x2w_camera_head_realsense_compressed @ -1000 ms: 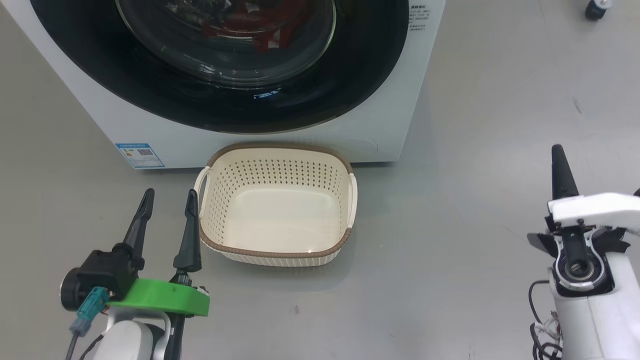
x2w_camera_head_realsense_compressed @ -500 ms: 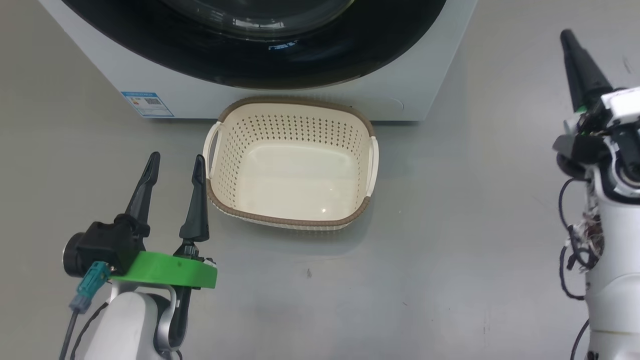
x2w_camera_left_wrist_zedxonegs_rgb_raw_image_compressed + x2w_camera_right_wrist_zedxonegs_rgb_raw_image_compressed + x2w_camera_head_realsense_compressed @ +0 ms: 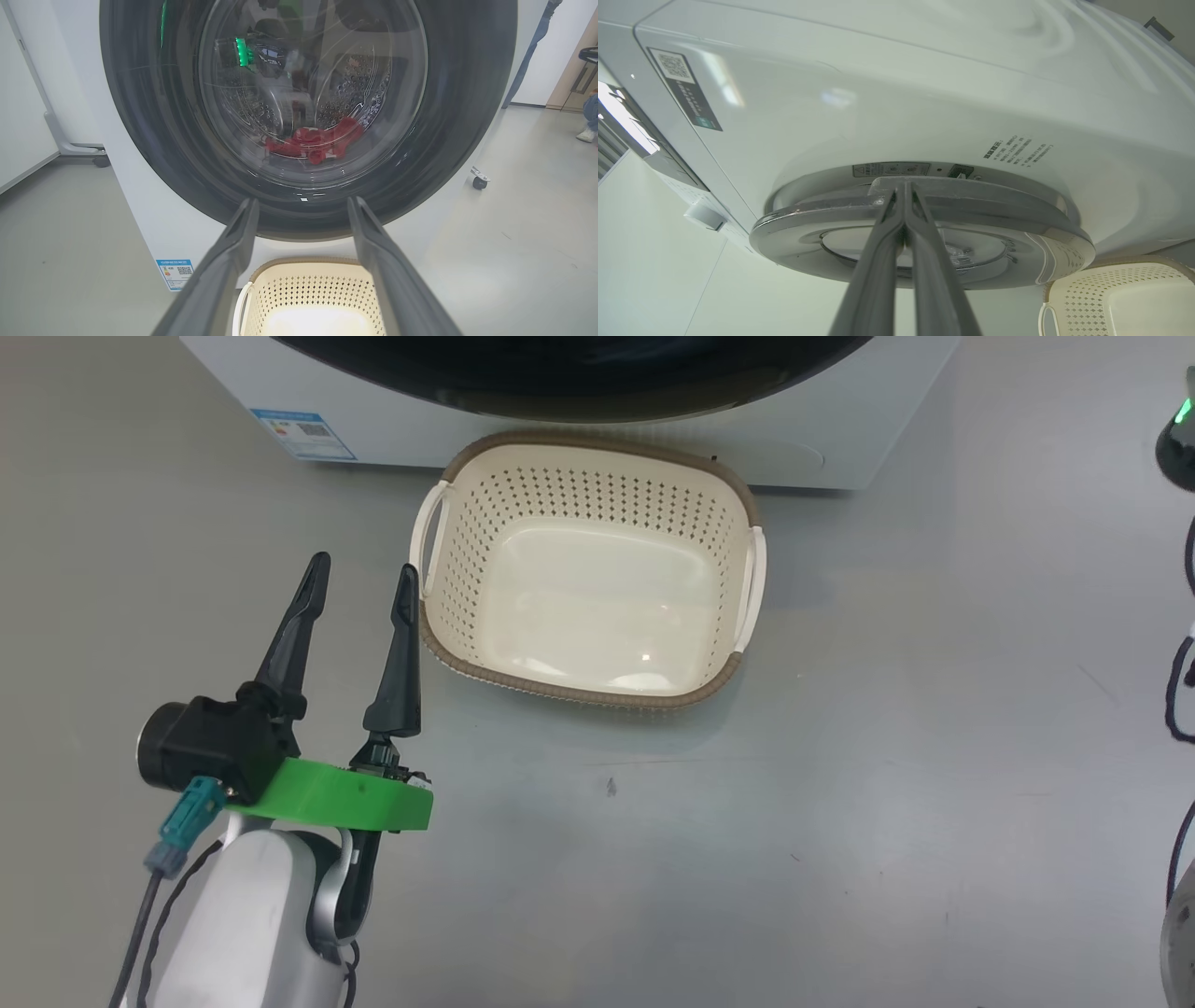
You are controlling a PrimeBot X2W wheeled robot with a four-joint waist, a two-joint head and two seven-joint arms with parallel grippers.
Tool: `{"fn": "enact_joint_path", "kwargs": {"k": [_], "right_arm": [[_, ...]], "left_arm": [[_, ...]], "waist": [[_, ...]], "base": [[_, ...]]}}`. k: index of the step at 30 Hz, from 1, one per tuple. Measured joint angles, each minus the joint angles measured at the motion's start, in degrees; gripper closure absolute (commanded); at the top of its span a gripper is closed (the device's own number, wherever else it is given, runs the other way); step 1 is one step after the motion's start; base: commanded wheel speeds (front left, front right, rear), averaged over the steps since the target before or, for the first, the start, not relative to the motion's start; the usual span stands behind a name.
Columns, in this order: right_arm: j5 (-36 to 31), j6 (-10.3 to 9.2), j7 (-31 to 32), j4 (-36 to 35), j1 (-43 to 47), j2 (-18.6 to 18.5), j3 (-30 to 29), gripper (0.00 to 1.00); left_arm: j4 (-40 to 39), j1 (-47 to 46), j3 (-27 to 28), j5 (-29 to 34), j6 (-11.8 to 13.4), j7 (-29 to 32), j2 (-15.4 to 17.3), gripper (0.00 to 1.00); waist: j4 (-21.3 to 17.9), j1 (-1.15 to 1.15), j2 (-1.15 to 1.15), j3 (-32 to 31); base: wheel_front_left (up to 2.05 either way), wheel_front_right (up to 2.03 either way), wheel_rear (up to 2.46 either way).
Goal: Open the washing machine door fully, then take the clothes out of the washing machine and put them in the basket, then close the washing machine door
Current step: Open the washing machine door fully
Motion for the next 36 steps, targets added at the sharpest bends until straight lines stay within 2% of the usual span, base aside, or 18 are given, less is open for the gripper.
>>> {"fn": "enact_joint_path", "kwargs": {"k": [7, 15, 23, 36], "right_arm": [[-0.1, -2.88, 4.3, 0.7, -6.6, -3.1, 2.3, 1.0], [-2.1, -4.47, 7.5, 2.9, -13.7, -4.9, 5.2, 1.0], [-2.5, -5.33, 8.9, 6.4, -17.5, -6.0, 5.6, 1.0], [-2.0, -5.45, 11.6, 10.9, -20.1, -6.3, 6.0, 1.0]], "left_arm": [[0.1, -0.8, -1.2, 0.0, -0.5, 0.0, -0.1, 0.0], [-0.3, -2.7, -2.7, -2.0, -0.5, -0.2, -0.3, 0.0], [-0.5, -3.9, -3.7, -2.9, -0.5, -0.2, -0.3, 0.0], [-0.6, -4.6, -4.4, -3.8, 0.2, -0.2, -0.5, 0.0]], "waist": [[2.4, 0.0, 0.0, 2.6], [5.0, 0.0, 0.0, 5.3], [6.8, 0.0, 0.0, 7.1], [8.1, 0.0, 0.0, 8.4]], "base": [[0.0, 0.0, 0.0], [0.0, 0.0, 0.0], [0.0, 0.0, 0.0], [0.0, 0.0, 0.0]]}}
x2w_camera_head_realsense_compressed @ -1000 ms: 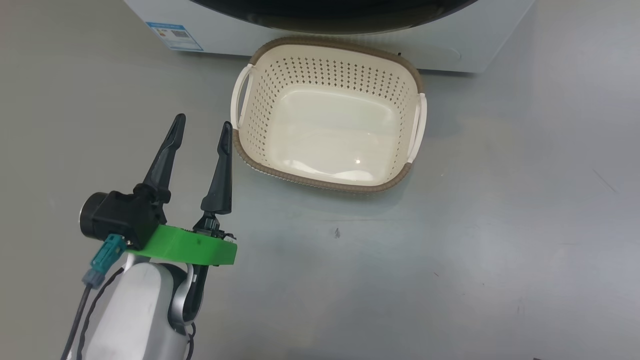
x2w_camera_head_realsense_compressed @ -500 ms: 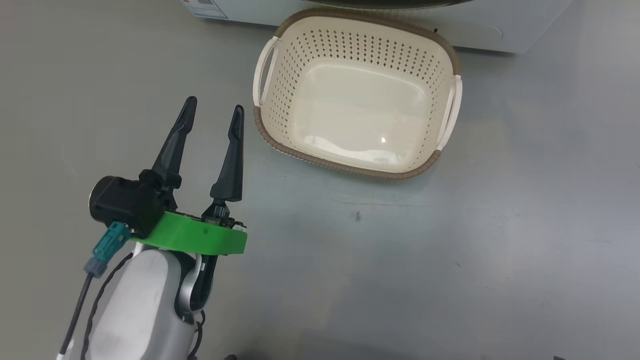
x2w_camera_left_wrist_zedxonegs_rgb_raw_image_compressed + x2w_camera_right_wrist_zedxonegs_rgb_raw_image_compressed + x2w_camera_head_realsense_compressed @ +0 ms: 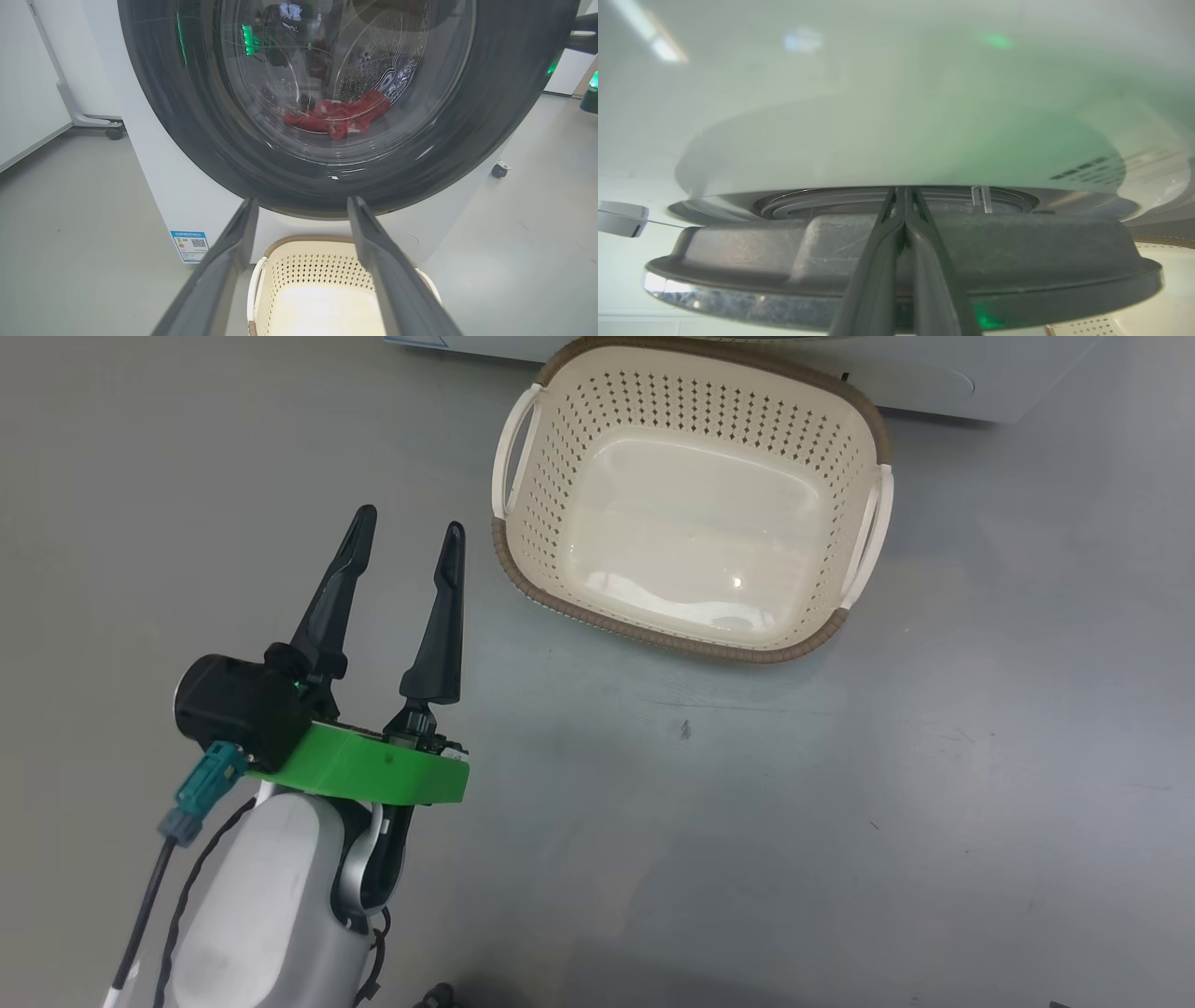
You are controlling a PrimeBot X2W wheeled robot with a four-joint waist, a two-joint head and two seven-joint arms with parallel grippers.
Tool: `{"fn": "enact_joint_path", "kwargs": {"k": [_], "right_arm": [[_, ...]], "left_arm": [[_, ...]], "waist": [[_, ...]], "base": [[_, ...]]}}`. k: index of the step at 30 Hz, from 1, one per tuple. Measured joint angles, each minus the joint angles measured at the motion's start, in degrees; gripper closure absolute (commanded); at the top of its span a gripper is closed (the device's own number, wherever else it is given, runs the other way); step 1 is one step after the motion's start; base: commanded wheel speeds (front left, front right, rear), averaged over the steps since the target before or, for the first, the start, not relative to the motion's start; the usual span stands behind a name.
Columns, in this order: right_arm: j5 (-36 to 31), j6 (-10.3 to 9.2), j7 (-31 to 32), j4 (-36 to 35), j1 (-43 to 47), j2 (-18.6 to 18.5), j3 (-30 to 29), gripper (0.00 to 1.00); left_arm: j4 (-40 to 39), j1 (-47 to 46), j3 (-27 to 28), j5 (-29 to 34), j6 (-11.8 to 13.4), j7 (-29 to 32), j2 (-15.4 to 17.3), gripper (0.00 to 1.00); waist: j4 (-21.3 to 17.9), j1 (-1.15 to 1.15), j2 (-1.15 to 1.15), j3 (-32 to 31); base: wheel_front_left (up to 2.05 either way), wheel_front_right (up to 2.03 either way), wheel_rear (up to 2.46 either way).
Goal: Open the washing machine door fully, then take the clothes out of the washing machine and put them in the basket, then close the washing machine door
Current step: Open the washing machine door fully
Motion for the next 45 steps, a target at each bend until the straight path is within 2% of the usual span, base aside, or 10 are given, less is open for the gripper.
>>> {"fn": "enact_joint_path", "kwargs": {"k": [19, 21, 26, 45], "right_arm": [[2.1, 0.21, 4.2, 2.2, -0.4, 0.1, 0.7, 1.0], [2.3, 1.09, 4.6, 2.6, -0.2, 0.2, 0.9, 1.0], [3.5, 1.72, 5.9, 3.3, 1.3, 0.8, 1.2, 1.0], [6.4, 6.3, 9.9, 5.6, 10.4, 4.1, 2.2, 1.0]], "left_arm": [[-0.1, -0.5, 0.0, -0.7, 0.5, 0.0, 0.0, 0.0], [0.1, -0.5, 0.0, -0.7, 0.5, 0.0, 0.0, 0.0], [0.4, -0.5, -0.3, -0.6, 0.5, 0.0, 0.0, 0.0], [2.9, 1.8, -1.5, 0.4, 0.4, 0.0, 0.0, 0.0]], "waist": [[-0.8, 0.0, 0.0, -0.3], [-0.9, 0.0, 0.0, -0.5], [-1.4, 0.0, 0.0, -1.5], [-3.0, 0.0, 0.0, -7.2]], "base": [[0.0, 0.0, 0.0], [0.0, 0.0, 0.0], [0.0, 0.0, 0.0], [0.0, 0.0, 0.0]]}}
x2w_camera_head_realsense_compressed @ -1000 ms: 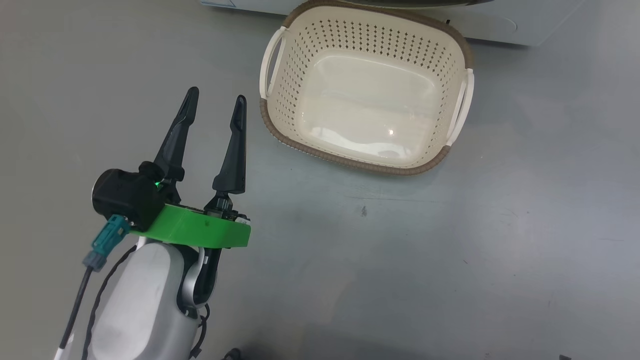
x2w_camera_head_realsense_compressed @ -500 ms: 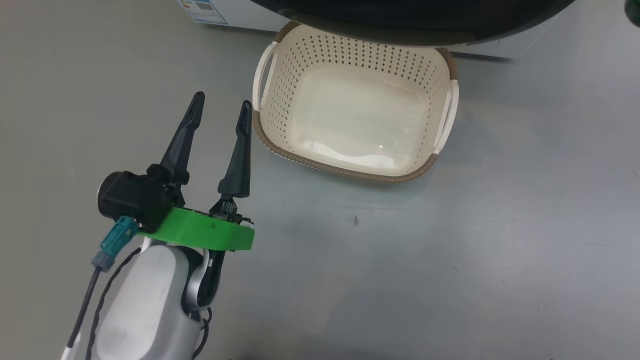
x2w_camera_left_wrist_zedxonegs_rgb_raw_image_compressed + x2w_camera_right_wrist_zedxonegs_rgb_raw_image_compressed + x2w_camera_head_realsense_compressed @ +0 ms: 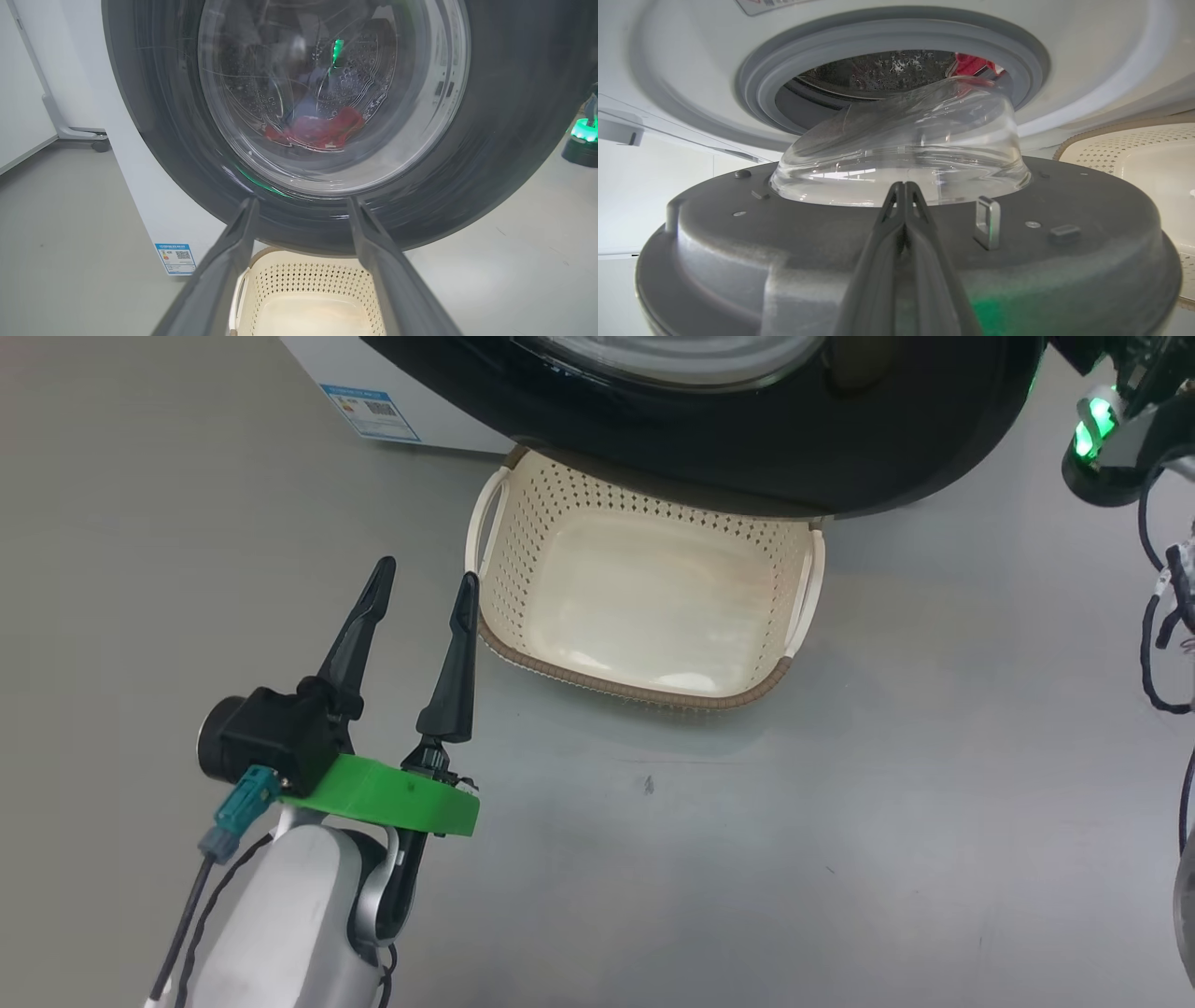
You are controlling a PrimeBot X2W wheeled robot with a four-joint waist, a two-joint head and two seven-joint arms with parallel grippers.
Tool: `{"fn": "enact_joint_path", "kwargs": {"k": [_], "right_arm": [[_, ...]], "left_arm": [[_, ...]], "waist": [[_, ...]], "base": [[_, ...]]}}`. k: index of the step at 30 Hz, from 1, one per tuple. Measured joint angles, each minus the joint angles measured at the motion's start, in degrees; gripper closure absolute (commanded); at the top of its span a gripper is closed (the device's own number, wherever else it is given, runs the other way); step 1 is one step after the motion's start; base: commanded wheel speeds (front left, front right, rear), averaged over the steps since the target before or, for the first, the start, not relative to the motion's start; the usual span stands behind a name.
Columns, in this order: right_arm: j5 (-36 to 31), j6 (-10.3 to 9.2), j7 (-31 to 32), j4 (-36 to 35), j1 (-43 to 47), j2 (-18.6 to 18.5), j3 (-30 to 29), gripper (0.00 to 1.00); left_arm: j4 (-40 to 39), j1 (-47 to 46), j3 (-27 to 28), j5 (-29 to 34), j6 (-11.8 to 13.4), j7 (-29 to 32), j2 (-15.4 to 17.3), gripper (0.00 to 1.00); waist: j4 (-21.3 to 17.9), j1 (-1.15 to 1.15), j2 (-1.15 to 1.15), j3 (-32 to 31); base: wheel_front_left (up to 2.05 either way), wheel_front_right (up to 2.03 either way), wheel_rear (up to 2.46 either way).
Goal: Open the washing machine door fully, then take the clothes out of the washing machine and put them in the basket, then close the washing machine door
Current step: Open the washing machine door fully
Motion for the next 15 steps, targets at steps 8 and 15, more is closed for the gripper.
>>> {"fn": "enact_joint_path", "kwargs": {"k": [8, 15], "right_arm": [[0.8, 1.56, 1.3, 0.9, 4.6, 1.4, 0.6, 1.0], [1.6, 2.79, 2.6, 1.3, 8.5, 3.1, 1.4, 1.0]], "left_arm": [[1.4, 2.3, 0.4, 1.7, -0.1, 0.0, 0.0, 0.0], [1.8, 4.1, 0.4, 1.9, -0.5, 0.0, 0.0, 0.0]], "waist": [[-0.4, 0.0, 0.0, -3.6], [-0.5, 0.0, 0.0, -7.1]], "base": [[0.0, 0.0, 0.0], [0.0, 0.0, 0.0]]}}
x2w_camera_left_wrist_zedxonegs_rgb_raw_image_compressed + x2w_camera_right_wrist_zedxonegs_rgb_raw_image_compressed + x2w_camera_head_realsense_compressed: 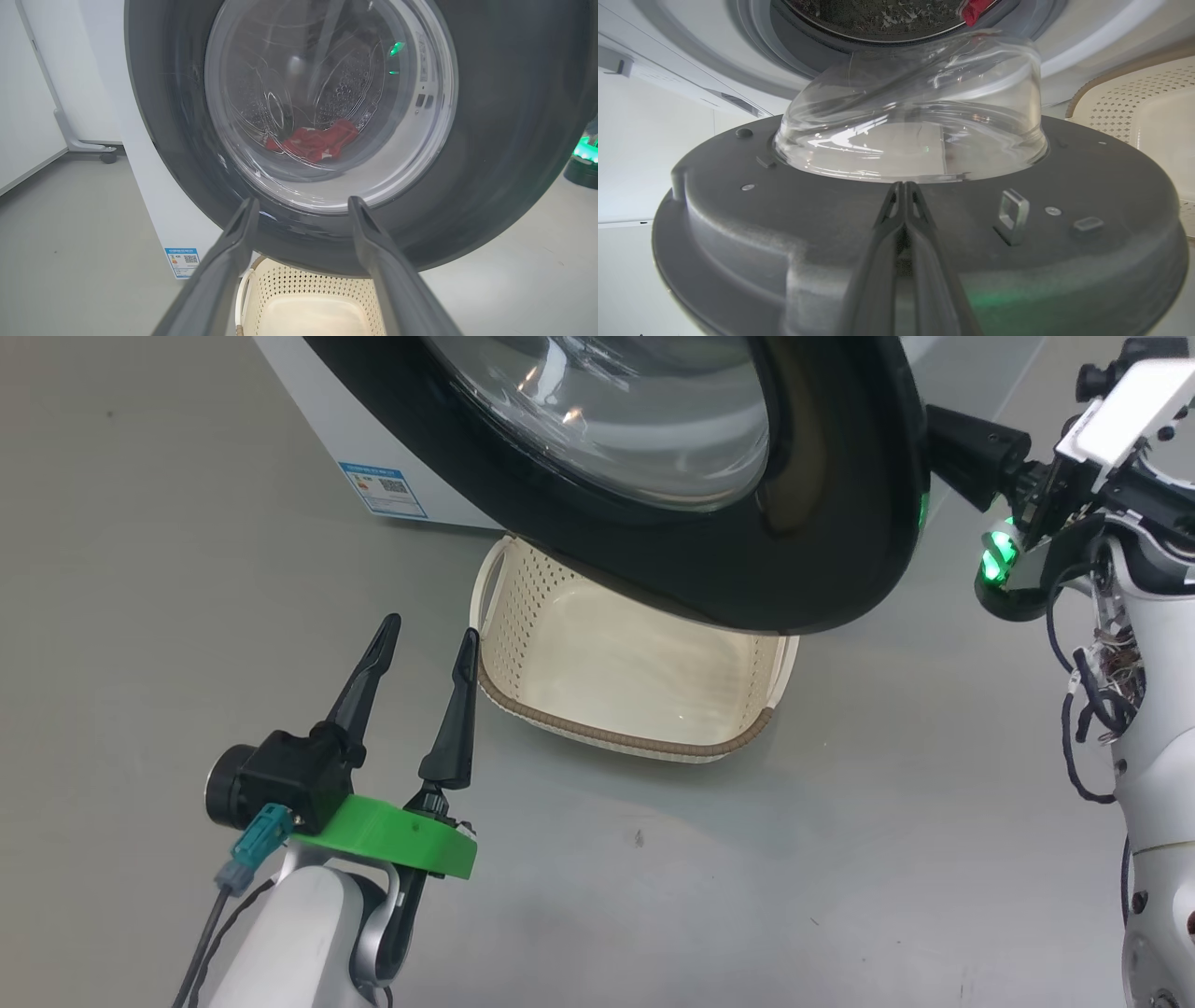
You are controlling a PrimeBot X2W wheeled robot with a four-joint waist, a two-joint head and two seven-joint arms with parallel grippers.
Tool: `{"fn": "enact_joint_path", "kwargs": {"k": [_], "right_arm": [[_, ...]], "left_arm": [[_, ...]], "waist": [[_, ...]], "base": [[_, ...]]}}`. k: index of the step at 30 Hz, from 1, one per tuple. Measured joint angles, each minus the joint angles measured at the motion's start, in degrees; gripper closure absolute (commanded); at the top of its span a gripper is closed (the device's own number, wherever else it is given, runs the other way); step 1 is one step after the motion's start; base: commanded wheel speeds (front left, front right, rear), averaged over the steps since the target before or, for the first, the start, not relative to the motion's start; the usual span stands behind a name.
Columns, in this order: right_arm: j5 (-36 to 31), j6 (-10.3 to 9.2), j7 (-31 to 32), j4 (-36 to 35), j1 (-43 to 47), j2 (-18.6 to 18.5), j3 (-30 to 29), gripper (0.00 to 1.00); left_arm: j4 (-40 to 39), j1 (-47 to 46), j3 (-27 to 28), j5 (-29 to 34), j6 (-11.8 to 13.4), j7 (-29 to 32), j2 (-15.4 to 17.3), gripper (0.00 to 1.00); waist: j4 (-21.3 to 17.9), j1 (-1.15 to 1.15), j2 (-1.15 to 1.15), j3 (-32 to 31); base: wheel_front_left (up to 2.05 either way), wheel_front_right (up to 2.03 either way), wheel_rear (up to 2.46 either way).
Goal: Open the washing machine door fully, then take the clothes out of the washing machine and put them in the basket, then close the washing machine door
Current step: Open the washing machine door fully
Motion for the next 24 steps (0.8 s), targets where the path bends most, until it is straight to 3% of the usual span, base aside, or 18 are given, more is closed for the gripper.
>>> {"fn": "enact_joint_path", "kwargs": {"k": [14, 24], "right_arm": [[1.5, 1.12, 3.3, 0.5, 7.0, 4.7, 3.6, 1.0], [1.9, 1.62, 4.5, -0.6, 9.4, 5.5, 6.1, 1.0]], "left_arm": [[1.3, 4.4, 0.5, 1.6, 0.0, 0.0, 0.1, 0.0], [1.4, 5.8, 0.4, 2.1, -0.1, 0.0, 0.2, 0.0]], "waist": [[0.2, 0.0, 0.0, -7.3], [1.8, 0.0, 0.0, -9.4]], "base": [[0.0, 0.0, 0.0], [0.0, 0.0, 0.0]]}}
